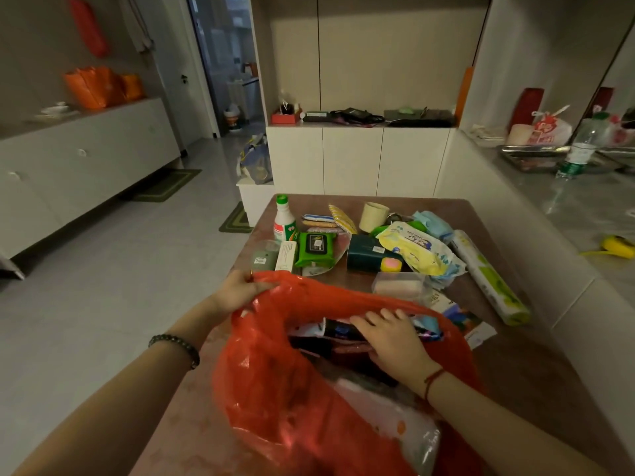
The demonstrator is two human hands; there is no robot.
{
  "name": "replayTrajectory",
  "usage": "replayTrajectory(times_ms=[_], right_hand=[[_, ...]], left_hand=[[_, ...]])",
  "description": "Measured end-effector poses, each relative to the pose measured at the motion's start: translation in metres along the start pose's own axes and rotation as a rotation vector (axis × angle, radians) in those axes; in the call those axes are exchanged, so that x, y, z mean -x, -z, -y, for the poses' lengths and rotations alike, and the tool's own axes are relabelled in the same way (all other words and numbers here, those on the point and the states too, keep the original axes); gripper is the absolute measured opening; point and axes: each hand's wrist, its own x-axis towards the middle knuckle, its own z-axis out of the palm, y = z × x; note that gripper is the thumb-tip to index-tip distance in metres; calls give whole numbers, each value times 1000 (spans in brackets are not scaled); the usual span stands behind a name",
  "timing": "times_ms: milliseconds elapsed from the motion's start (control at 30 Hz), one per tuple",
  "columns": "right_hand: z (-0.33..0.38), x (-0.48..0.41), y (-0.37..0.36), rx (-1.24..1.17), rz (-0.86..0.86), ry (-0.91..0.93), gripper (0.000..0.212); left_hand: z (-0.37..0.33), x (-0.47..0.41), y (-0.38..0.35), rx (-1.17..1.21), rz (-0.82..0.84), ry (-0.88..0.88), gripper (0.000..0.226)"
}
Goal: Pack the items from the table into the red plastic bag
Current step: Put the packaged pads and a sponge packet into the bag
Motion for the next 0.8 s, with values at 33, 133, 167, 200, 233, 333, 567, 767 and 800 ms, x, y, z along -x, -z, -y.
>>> replayTrajectory(times_ms=[33,133,167,200,233,333,567,767,800], right_hand=[[6,-1,-1,6,22,17,64],[36,-13,-9,94,122,54,48],[42,-20,-18,132,152,10,46],[45,-26,-23,107,208,-66,48],[47,-30,-25,77,284,-127,51],[47,-32,-22,-84,412,-176,68],[-19,-30,10,-245,-40,-61,59],[-75,-2,-20,-411,435,-305,29],[-78,0,-25,-409,501,-305,29]], left_hand=[[-4,0,-1,66,-6,-22,18],[-15,-1,-4,216,12,-101,15],[-17,-2,-4,227,16,-115,14],[-18,-2,-3,220,18,-117,13],[-17,-2,-2,194,20,-110,12],[-9,-4,3,45,52,-47,20],[28,-12,20,-216,157,3,14],[39,-16,29,-338,322,105,28],[41,-18,32,-407,362,128,42]])
